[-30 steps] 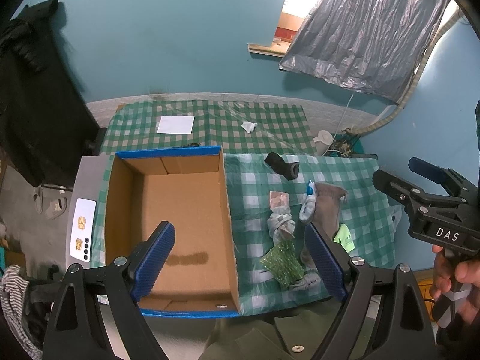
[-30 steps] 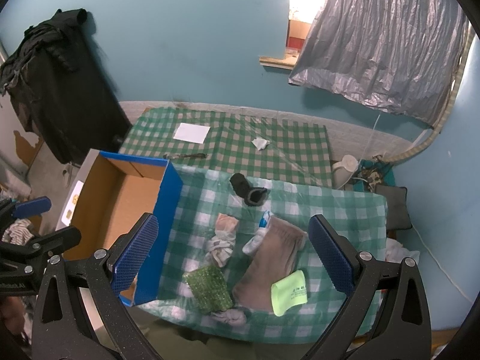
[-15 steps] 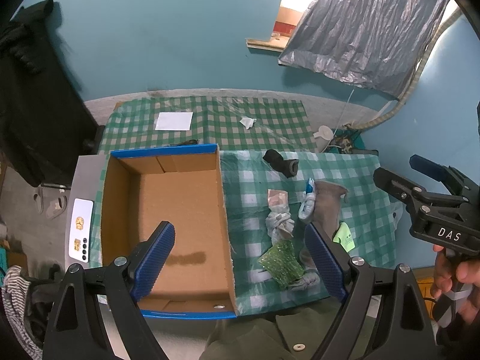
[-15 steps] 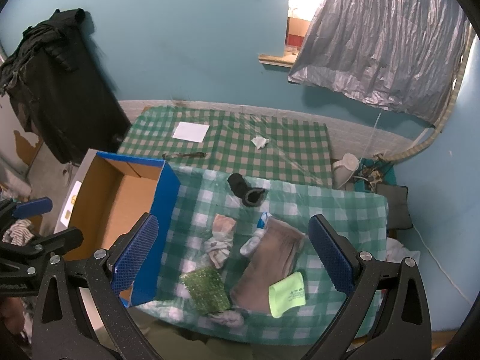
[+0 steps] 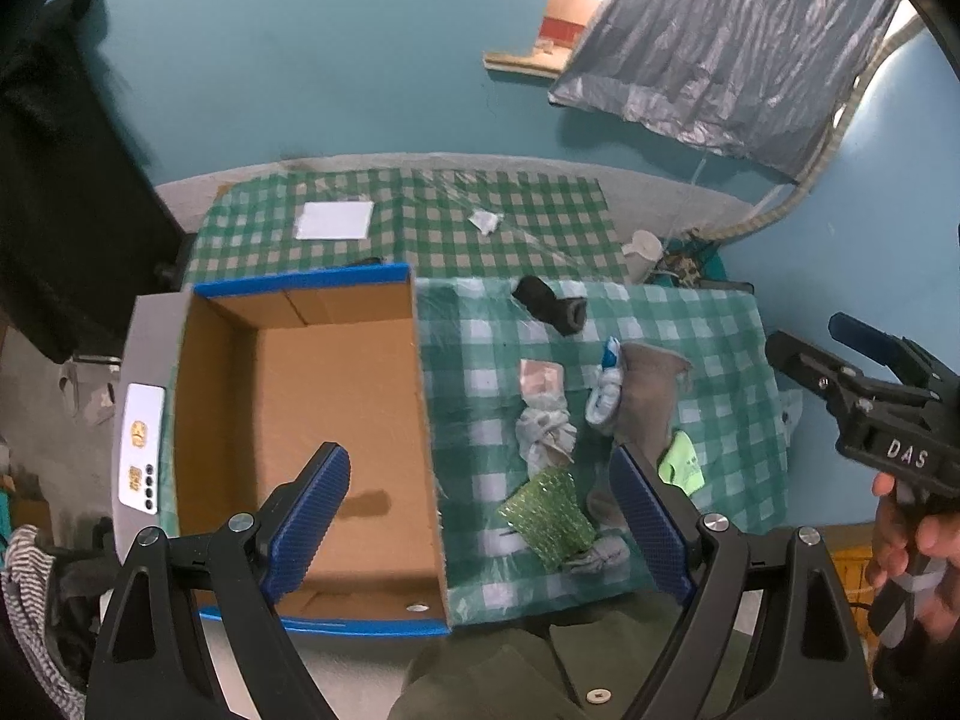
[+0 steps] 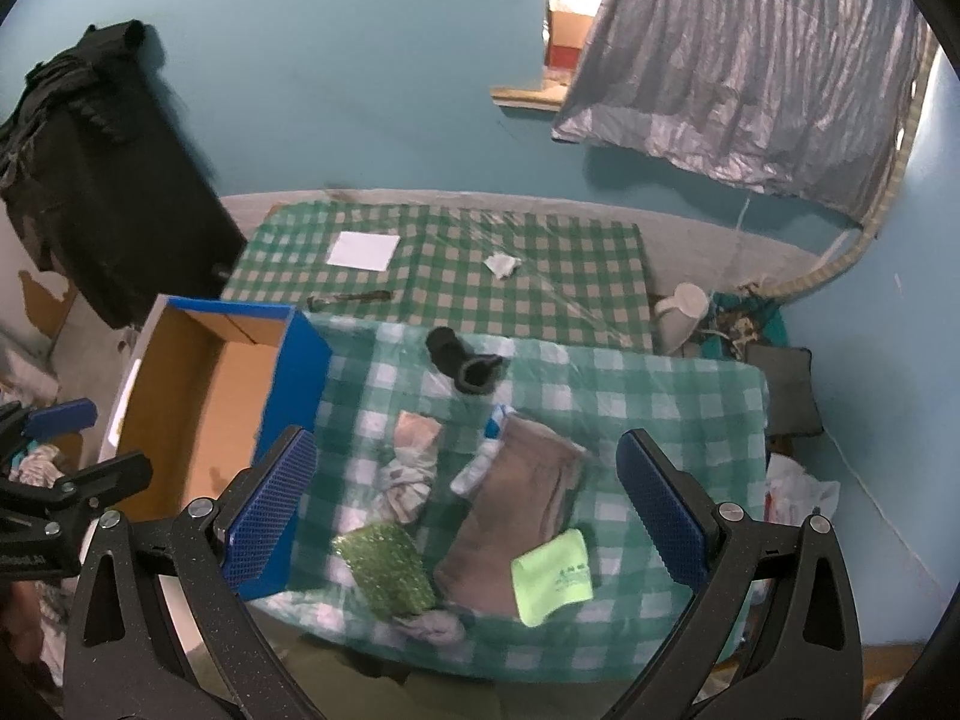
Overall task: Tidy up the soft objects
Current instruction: 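Lower the right gripper onto the lime-green cloth while the left gripper approaches the green scrubber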
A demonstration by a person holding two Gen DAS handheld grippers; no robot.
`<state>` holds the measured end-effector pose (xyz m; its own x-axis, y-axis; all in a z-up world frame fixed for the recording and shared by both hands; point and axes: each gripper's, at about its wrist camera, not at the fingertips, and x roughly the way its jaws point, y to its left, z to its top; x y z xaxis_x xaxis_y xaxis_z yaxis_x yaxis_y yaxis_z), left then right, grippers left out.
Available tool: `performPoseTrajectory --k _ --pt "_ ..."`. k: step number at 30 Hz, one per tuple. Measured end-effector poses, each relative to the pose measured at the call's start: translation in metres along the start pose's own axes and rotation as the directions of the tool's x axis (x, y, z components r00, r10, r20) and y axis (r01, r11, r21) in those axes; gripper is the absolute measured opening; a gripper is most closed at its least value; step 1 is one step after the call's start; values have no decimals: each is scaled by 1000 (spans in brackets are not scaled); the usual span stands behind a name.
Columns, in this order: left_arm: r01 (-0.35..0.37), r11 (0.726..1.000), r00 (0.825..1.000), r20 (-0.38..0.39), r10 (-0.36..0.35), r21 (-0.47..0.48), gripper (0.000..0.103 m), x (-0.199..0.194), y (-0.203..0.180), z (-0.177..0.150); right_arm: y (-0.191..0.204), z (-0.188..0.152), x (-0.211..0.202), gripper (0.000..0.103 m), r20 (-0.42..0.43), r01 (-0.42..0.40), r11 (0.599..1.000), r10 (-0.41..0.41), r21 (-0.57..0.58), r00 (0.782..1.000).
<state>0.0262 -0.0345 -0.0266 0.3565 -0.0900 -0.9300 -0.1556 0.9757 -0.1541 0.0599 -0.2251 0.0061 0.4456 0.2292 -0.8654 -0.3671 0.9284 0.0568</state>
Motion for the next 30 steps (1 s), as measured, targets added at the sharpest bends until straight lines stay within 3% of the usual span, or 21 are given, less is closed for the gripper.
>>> performPoseTrajectory --k 19,30 --pt "33 992 986 -165 -13 119 89 61 -53 -9 -70 -35 28 100 -136 63 989 -45 135 990" --pt "19 990 972 -234 15 142 89 99 -68 -19 -87 -74 66 100 -205 58 990 -30 128 978"
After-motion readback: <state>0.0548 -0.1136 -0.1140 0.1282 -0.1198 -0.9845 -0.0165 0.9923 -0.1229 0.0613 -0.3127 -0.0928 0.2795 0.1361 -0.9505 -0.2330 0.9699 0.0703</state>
